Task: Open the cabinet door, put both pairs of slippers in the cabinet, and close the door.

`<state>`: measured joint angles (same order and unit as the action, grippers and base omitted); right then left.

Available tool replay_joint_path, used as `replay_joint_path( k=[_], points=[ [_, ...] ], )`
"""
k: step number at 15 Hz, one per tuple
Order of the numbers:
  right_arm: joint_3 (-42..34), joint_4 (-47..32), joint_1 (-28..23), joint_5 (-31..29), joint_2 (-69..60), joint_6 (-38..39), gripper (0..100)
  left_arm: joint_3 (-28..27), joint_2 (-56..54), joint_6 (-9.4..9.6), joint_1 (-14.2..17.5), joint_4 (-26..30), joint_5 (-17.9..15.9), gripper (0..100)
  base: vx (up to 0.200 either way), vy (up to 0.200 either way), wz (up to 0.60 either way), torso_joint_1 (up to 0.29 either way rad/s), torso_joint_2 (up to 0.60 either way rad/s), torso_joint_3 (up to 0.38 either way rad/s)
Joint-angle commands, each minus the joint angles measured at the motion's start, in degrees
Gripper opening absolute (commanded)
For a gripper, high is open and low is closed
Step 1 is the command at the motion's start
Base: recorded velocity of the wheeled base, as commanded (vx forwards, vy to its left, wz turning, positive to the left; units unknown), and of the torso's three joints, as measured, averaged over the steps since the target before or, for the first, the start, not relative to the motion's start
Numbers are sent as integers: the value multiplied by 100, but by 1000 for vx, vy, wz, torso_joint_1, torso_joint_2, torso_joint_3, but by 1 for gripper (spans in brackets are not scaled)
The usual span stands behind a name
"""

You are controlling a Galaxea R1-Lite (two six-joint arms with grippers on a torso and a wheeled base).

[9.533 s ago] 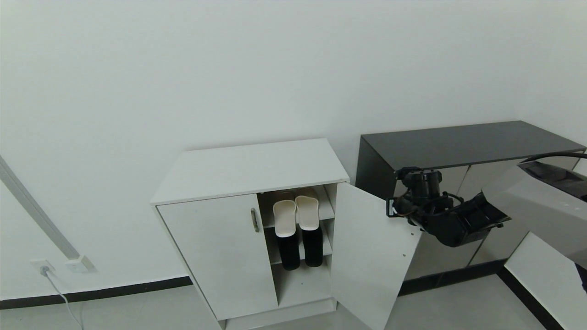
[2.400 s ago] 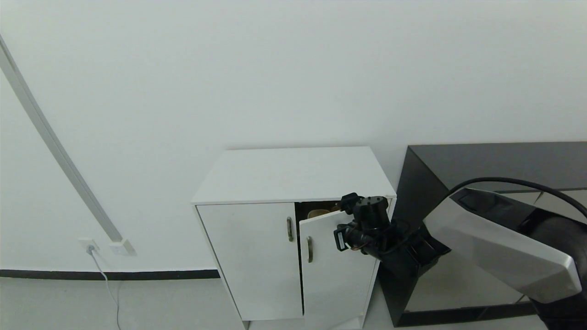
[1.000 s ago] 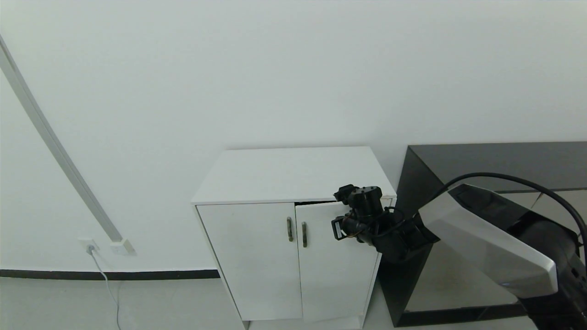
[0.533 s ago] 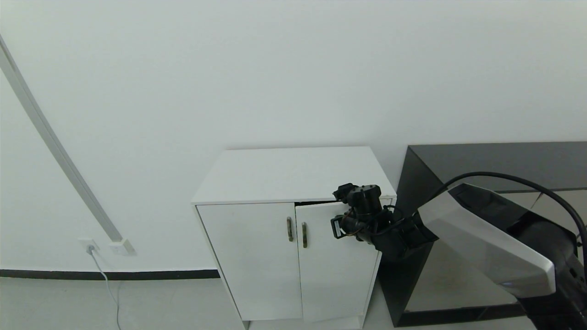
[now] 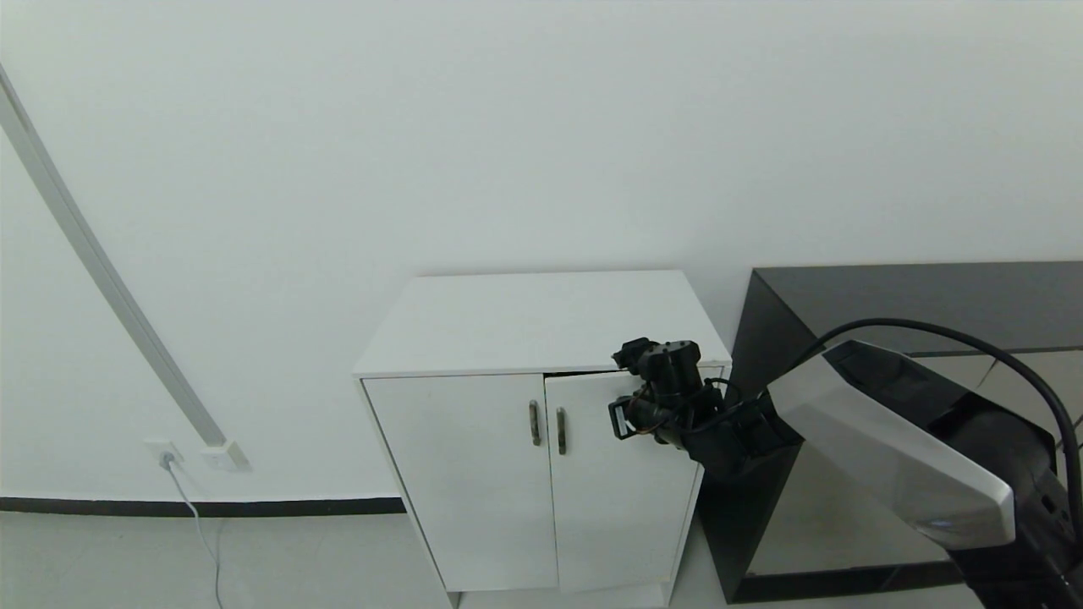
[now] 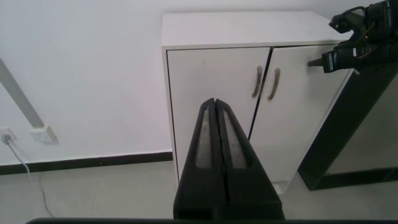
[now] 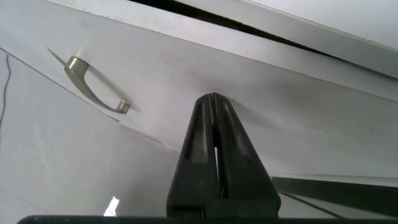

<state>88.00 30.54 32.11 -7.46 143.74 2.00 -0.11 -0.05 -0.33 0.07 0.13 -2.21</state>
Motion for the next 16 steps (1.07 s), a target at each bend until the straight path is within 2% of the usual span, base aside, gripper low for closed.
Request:
replay_joint_path(
  k=[1, 16],
  points=[
    [24, 5, -3, -1, 23, 2, 0, -7, 5, -2, 1, 4, 10, 0, 0, 0, 0, 0, 0, 0],
    [173, -4, 6, -10, 119, 2, 0, 2, 5, -2, 1, 4, 1, 0, 0, 0, 0, 0, 0, 0]
  ],
)
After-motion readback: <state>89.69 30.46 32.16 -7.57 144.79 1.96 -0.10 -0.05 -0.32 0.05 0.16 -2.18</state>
